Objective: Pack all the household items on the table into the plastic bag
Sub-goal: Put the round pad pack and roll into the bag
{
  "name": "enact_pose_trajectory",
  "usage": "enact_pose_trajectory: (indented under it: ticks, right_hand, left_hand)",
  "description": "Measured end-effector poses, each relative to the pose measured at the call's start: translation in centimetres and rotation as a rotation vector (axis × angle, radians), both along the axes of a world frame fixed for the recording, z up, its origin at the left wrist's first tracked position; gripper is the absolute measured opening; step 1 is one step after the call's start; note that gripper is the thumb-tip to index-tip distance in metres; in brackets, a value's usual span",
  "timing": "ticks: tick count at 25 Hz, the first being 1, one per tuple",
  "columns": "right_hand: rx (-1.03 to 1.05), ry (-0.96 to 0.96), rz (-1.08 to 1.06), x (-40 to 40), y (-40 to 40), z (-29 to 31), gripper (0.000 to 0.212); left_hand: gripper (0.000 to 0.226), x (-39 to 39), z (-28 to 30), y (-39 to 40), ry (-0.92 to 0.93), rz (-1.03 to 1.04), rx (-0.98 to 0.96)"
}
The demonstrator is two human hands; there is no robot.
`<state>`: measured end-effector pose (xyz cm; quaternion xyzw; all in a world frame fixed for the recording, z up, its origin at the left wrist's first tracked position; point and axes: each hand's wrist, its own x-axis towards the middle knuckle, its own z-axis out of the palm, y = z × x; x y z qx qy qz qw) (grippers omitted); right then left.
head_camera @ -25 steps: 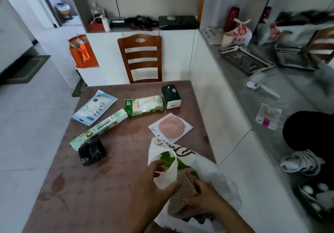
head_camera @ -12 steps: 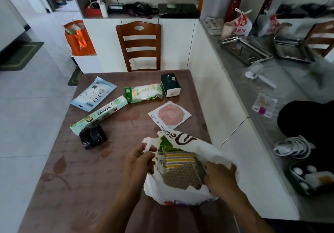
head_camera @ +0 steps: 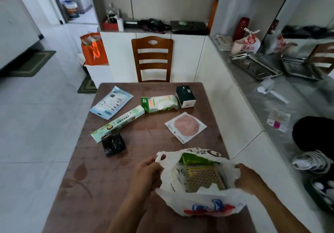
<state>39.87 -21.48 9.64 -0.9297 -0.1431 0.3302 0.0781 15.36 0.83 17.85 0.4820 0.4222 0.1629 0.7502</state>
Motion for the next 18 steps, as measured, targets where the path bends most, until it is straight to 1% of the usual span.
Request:
enact_pose_trajectory:
  ticks: [1, 2, 3, 5, 6, 8, 9, 10, 12, 13, 14, 15, 16, 17, 18]
  right_hand:
    - [0.073, -0.046, -0.003, -0.9, 1.0, 0.0, 0.043]
    - [0.183, -0.083, -0.051, -1.7, 2.2, 0.3, 0.025]
    - [0.328, -0.097, -0.138, -2.3, 3.5, 1.2, 0.02]
    - [0.615, -0.138, -0.371, -2.5, 5.4, 3.8, 0.031]
    - [0.748, -0.16, -0.472, -2.3, 5.9, 5.3, 0.034]
    - [0.906, -0.177, -0.558, -2.5, 5.8, 7.7, 0.034]
    - [0.906, -0.192, -0.558, -3.2, 5.8, 8.1, 0.031]
    - [0.856, -0.209, -0.529, -4.2, 6.0, 8.0, 0.026]
    - [0.702, -0.192, -0.428, -6.5, 6.9, 6.4, 0.016]
    - [0.638, -0.193, -0.385, -7.6, 7.5, 5.6, 0.014]
    - [0.593, -0.25, -0.356, -8.2, 8.0, 5.1, 0.013]
    - [0.566, -0.384, -0.318, -8.4, 8.6, 4.9, 0.012]
    - [0.54, -0.571, -0.224, -8.4, 9.2, 4.9, 0.009]
    - [0.52, -0.75, -0.057, -8.4, 9.7, 4.9, 0.007]
    - [0.517, -0.84, 0.158, -8.5, 10.3, 5.1, 0.017]
  left_hand:
    - [0.013, -0.4, 0.1, 0.9, -0.003, -0.024, -0.014]
    - [0.015, -0.6, 0.3, 1.9, -0.019, -0.049, -0.014]
    - [0.017, -0.6, 0.6, 2.8, -0.051, -0.074, -0.003]
    - [0.029, -0.6, 2.0, 4.9, -0.155, -0.122, 0.028]
    - [0.034, -0.6, 2.7, 5.9, -0.221, -0.141, 0.031]
    - [0.041, -1.6, 3.4, 7.9, -0.33, -0.133, -0.01]
    - [0.041, -2.5, 3.3, 8.8, -0.329, -0.113, -0.023]
    - [0.037, -3.6, 2.9, 9.4, -0.286, -0.086, -0.012]
    - [0.028, -5.5, 2.1, 9.4, -0.144, -0.054, 0.047]
    - [0.028, -6.1, 1.8, 9.0, -0.091, -0.057, 0.073]
    - [0.028, -6.4, 1.5, 8.5, -0.065, -0.073, 0.094]
    - [0.028, -6.5, 1.3, 8.0, -0.059, -0.093, 0.11]
    - [0.028, -6.6, 1.1, 7.7, -0.061, -0.099, 0.12]
    - [0.027, -6.6, 1.0, 7.5, -0.061, -0.092, 0.125]
    - [0.027, -6.6, 0.9, 7.4, -0.061, -0.082, 0.123]
